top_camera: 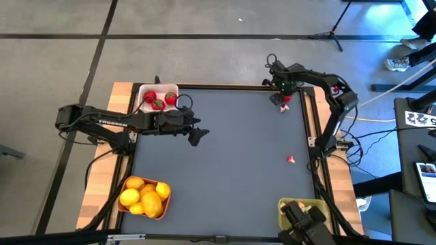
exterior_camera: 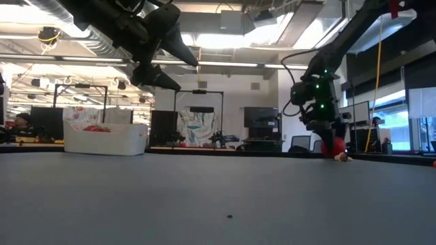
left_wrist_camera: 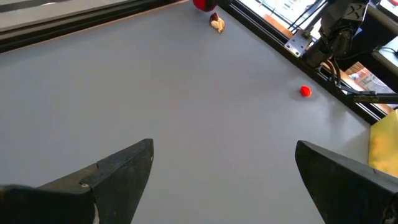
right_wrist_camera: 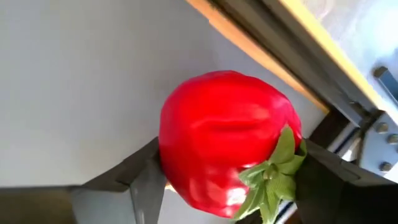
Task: Sort produce into baskets
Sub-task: Put the red tomato into the white bin
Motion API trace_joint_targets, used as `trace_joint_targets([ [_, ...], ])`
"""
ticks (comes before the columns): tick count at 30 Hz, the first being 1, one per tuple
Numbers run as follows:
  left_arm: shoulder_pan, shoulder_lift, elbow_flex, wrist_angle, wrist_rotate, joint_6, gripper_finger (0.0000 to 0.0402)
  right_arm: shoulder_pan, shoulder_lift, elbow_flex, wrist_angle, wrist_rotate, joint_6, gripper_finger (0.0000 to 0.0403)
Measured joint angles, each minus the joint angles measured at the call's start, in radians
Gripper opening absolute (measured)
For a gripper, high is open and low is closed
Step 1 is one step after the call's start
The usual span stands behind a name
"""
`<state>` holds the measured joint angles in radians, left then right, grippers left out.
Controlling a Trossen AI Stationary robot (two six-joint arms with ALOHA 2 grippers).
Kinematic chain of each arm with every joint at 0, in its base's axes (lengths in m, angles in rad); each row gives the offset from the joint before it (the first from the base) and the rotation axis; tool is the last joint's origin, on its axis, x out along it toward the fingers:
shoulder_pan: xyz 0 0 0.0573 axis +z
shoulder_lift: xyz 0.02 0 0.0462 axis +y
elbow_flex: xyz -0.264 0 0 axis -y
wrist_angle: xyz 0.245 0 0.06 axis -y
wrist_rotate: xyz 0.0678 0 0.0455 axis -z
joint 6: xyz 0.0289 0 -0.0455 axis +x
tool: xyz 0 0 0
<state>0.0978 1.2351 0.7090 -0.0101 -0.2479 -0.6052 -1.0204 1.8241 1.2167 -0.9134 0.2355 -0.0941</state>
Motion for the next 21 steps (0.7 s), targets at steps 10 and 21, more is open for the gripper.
trace_joint_targets([
  [10,0.0,0.0,0.0,0.006,0.0,-0.002,0.0384,0.123,-0.185,0.0,-0.004,-0.211,0.008,0.0268],
  [21,-0.048,0.0,0.0,0.142,-0.001,0.084,0.0384,0.469,-0.327,0.0,0.138,-0.39,-0.006,0.0271],
])
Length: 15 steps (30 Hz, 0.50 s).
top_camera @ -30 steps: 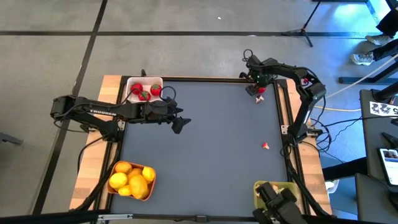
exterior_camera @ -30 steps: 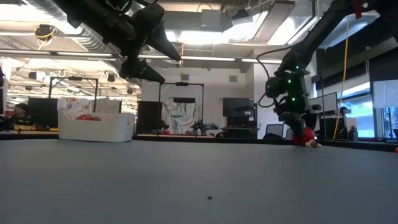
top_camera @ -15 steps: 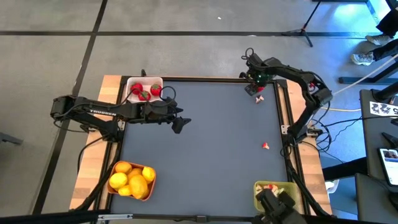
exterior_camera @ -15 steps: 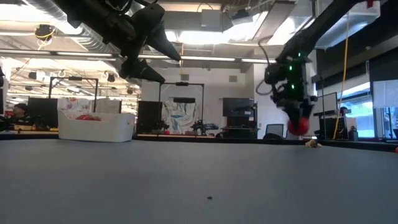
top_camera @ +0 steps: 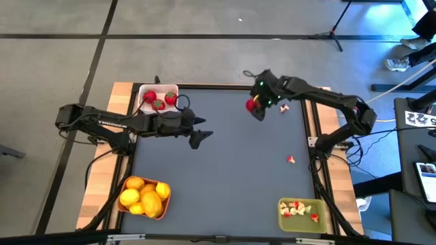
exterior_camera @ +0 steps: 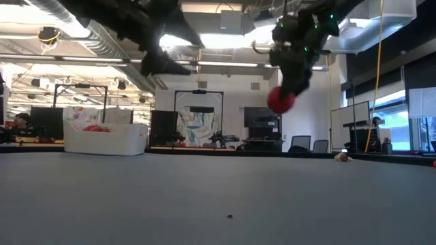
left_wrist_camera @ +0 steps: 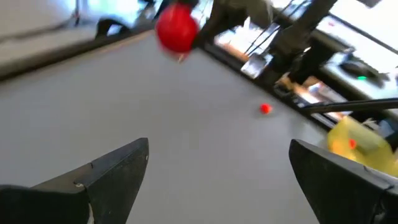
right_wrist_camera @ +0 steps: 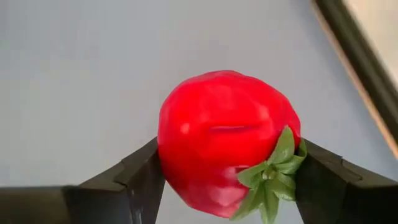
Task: Sort produce into baskets
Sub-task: Put the red tomato into the white bin
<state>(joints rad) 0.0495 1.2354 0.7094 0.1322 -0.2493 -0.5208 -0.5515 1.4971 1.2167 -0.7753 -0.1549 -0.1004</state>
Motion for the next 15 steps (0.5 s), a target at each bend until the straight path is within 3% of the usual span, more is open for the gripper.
trace_joint_targets([
  [8,-0.072,0.0,0.0,0.166,-0.043,0.206,0.0384,0.227,-0.001,0.0,0.181,-0.111,0.064,0.0272],
  [15,-0.138,0.016,0.0,0.264,-0.08,0.42,0.0384,0.353,-0.001,0.0,0.322,-0.19,0.158,0.0273],
])
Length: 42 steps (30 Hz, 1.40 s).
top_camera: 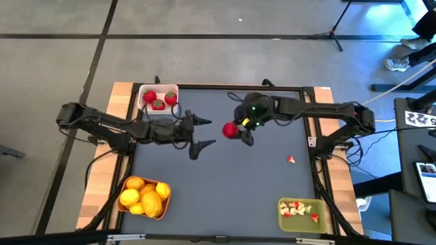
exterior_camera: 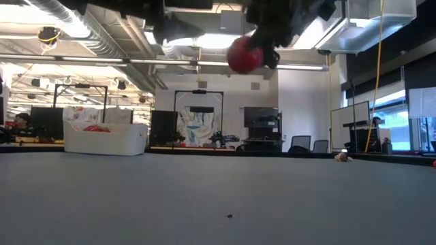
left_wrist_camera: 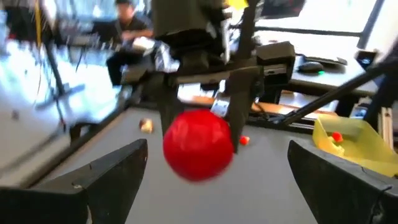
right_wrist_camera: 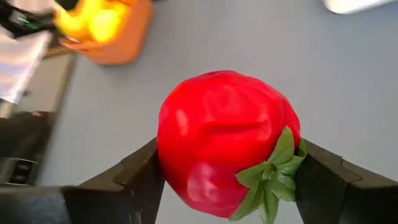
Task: Sort produce into baskets
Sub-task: Put the red tomato into the white bin
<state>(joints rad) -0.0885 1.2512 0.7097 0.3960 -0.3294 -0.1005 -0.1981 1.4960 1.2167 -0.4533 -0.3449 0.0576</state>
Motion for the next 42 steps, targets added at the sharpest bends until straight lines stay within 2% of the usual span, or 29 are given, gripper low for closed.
trace_joint_targets([
  [4,-0.038,0.053,0.002,0.134,0.0,0.108,0.0384,0.044,0.0,0.0,0.081,-0.039,0.072,0.0273],
  [8,-0.076,0.108,0.029,0.138,-0.02,0.238,0.0384,0.069,0.0,0.0,0.13,-0.071,0.128,0.0273],
  [16,-0.102,0.211,0.109,0.14,-0.087,0.401,0.0384,0.106,0.0,-0.001,0.221,-0.12,0.251,0.0273],
  [20,-0.103,0.237,0.133,0.133,-0.098,0.396,0.0371,0.122,-0.001,-0.001,0.227,-0.121,0.28,0.0273],
  [27,-0.104,0.232,0.141,0.127,-0.112,0.365,0.0277,0.132,0.003,0.0,0.233,-0.099,0.307,0.0298],
  [33,-0.102,0.231,0.143,0.14,-0.129,0.338,0.0277,0.132,-0.007,0.0,0.23,-0.091,0.271,0.0344],
  [37,-0.104,0.227,0.147,0.149,-0.137,0.338,0.0277,0.125,-0.069,-0.001,0.149,-0.077,0.222,0.0362],
  [42,-0.109,0.222,0.146,0.132,-0.161,0.316,0.0277,0.104,-0.185,-0.001,-0.023,0.048,0.175,0.0368],
])
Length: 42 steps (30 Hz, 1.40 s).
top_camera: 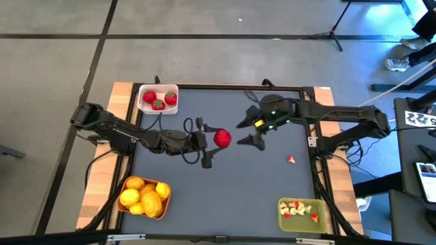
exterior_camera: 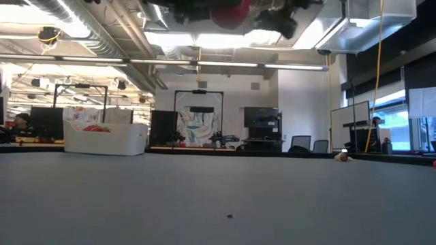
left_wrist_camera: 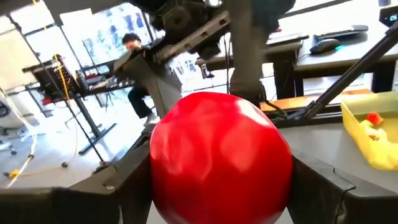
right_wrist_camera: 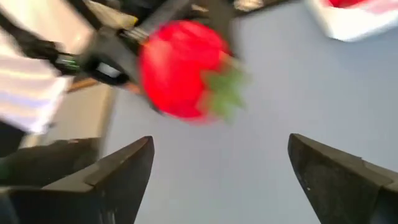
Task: Sort produce into baskets
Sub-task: Put the red tomato into the white bin
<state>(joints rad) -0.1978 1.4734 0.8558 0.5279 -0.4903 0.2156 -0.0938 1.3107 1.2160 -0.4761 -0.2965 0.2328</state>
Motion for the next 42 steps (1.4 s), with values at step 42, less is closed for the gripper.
trace_joint_targets([
  [42,0.93,-0.183,0.018,-1.257,-0.071,-0.673,0.028,-0.005,-0.149,-0.317,-0.377,0.495,-0.002,0.0369],
])
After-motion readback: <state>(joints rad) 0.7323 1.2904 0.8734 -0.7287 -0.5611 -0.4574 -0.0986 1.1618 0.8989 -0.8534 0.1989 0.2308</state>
